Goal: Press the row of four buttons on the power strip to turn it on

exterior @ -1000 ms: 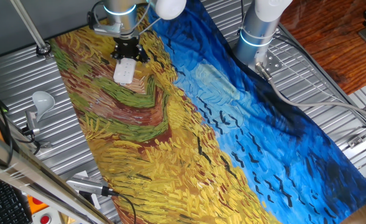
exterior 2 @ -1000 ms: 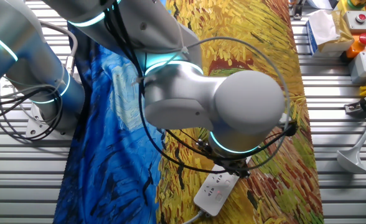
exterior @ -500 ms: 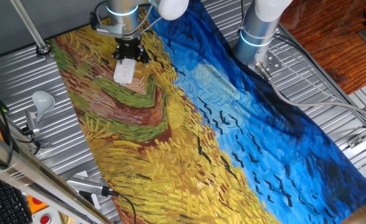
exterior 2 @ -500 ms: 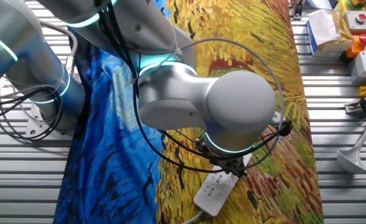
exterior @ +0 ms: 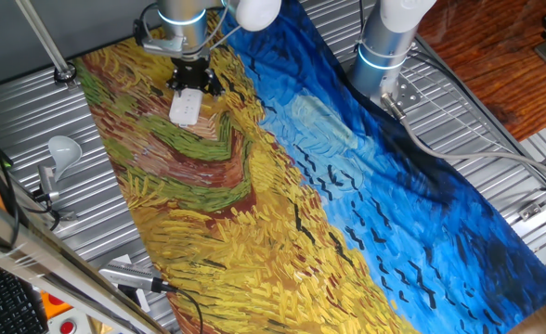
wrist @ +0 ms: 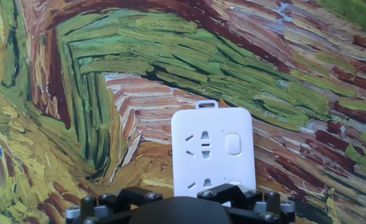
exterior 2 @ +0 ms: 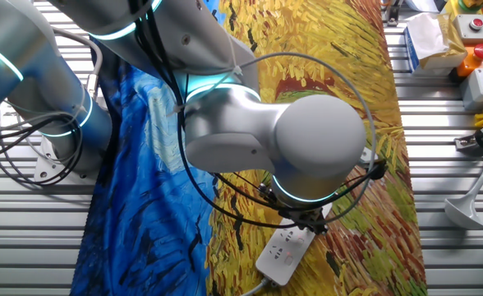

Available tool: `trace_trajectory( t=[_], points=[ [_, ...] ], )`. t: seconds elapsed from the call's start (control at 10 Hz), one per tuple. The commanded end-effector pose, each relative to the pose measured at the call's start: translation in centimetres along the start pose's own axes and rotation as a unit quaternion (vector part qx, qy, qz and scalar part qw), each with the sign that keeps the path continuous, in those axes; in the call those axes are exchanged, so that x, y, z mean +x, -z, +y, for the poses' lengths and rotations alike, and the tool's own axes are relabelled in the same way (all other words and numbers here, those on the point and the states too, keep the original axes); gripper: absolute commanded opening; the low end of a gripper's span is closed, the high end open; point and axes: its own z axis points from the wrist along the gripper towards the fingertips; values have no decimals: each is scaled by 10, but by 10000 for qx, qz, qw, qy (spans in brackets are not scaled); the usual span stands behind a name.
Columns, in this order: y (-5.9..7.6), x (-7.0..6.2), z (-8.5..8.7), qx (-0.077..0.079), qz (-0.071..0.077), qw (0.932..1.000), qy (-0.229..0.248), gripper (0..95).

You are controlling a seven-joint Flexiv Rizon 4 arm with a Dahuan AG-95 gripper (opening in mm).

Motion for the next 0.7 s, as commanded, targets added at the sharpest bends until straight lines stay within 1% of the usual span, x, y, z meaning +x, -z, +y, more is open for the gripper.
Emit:
trace_trajectory(
  t=[0.1,0.7],
  points=[
    [-2,0,-1,12,7,10000,6,950],
    [-11,-5,2,50,26,10000,5,950]
  ],
)
